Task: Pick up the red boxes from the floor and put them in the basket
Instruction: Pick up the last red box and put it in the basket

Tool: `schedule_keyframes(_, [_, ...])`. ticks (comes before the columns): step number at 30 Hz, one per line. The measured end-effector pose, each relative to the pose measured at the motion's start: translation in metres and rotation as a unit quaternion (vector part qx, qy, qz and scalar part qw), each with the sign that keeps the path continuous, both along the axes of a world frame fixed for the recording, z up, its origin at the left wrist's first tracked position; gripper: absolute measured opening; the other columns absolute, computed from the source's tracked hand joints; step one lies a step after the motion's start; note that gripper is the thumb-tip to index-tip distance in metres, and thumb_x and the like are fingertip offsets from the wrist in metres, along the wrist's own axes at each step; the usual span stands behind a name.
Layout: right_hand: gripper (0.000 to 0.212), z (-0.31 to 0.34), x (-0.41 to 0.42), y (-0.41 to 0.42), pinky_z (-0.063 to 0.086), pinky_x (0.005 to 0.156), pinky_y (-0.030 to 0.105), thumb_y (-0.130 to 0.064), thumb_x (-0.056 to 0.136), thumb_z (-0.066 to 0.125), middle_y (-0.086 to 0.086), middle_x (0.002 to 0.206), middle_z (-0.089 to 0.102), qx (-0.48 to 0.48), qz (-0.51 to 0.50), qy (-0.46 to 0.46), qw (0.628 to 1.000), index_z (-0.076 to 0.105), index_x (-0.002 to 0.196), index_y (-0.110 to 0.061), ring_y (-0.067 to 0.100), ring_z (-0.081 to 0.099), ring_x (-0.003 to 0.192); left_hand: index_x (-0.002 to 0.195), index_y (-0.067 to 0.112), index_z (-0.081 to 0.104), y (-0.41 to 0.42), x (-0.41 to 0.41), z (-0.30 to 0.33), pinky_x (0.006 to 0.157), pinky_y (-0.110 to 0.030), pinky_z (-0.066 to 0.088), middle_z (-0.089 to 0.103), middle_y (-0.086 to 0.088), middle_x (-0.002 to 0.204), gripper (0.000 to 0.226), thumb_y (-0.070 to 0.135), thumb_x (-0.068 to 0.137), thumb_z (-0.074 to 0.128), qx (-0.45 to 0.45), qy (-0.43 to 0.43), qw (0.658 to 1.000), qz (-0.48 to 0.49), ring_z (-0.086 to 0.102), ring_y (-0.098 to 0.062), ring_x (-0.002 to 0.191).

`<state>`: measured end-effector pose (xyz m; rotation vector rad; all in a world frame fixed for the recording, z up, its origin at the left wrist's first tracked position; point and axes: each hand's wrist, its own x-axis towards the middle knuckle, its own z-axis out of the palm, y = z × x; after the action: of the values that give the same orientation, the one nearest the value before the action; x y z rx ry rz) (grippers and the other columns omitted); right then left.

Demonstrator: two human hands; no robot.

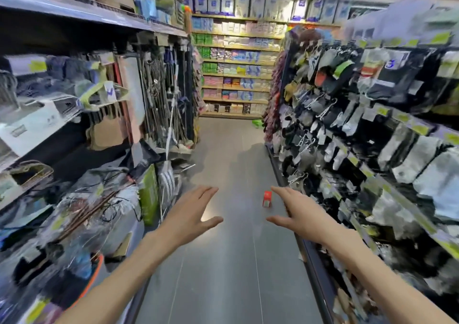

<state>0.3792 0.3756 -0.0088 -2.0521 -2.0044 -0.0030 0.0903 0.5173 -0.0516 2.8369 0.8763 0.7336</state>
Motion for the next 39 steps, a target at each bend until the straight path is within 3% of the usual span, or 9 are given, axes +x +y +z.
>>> schedule_keyframes(5, [0.085,0.015,0.052,0.121,0.040,0.104,0.032,-0.066,0.083,0.061,0.000,0.140,0.052,0.013,-0.025,0.008,1.000,0.033,0.149,-0.019,0.017,0.049,0.126,0.150,0.021,0.032,0.130,0.061,0.013,0.114,-0.033,0.028,0.038,0.003,0.150,0.078,0.066,0.089,0.051,0.003,0.016,1.000,-0.022,0.034,-0.017,0.138])
schedule_keyframes(10, [0.086,0.007,0.113,0.241,0.042,0.095,0.029,-0.068,0.081,0.060,0.000,0.137,0.052,0.010,-0.036,0.021,0.999,0.034,0.148,-0.021,0.016,0.054,0.114,0.150,0.021,0.032,0.250,0.124,0.011,0.112,-0.031,0.025,0.039,0.002,0.150,0.078,0.062,0.088,0.056,0.003,0.026,0.999,-0.030,0.034,-0.018,0.138])
schedule_keyframes(15, [0.083,-0.014,0.183,0.364,0.037,0.106,0.030,-0.061,0.084,0.062,-0.002,0.147,0.045,0.031,-0.037,0.039,0.998,0.032,0.149,-0.018,0.014,0.044,0.132,0.151,0.023,0.032,0.378,0.199,-0.002,0.115,-0.037,0.028,0.037,0.001,0.152,0.078,0.064,0.088,0.053,-0.003,0.034,0.999,-0.039,0.032,-0.019,0.140])
schedule_keyframes(22, [0.086,-0.012,0.287,0.538,0.036,0.109,0.032,-0.068,0.082,0.057,-0.002,0.148,0.045,0.016,-0.046,0.036,0.998,0.031,0.149,-0.022,0.015,0.043,0.134,0.150,0.022,0.033,0.547,0.304,0.005,0.112,-0.032,0.029,0.038,0.003,0.151,0.076,0.062,0.089,0.055,-0.011,0.034,0.998,-0.049,0.034,-0.017,0.138])
schedule_keyframes(27, [0.086,-0.009,0.348,0.649,0.036,0.096,0.024,-0.070,0.081,0.057,-0.002,0.141,0.051,0.006,-0.060,0.013,0.998,0.031,0.149,-0.024,0.015,0.049,0.124,0.151,0.021,0.031,0.664,0.364,0.006,0.112,-0.031,0.027,0.038,0.002,0.152,0.078,0.062,0.089,0.056,-0.024,0.039,0.998,-0.053,0.036,-0.018,0.137])
schedule_keyframes(34, [0.086,-0.029,0.440,0.795,0.040,0.101,0.031,-0.068,0.083,0.057,0.001,0.140,0.052,0.004,-0.112,0.005,0.994,0.030,0.150,-0.020,0.017,0.048,0.127,0.150,0.021,0.032,0.842,0.470,-0.011,0.113,-0.035,0.031,0.038,0.001,0.152,0.078,0.064,0.089,0.053,-0.018,0.045,0.994,-0.094,0.037,-0.019,0.136])
schedule_keyframes(39, [0.082,-0.032,0.507,0.862,0.039,0.104,0.028,-0.065,0.083,0.060,-0.005,0.143,0.049,0.011,-0.193,0.032,0.981,0.034,0.148,-0.023,0.013,0.047,0.129,0.148,0.018,0.038,0.952,0.571,-0.021,0.109,-0.037,0.035,0.046,-0.003,0.146,0.080,0.069,0.086,0.046,-0.010,0.079,0.983,-0.164,0.044,-0.025,0.131])
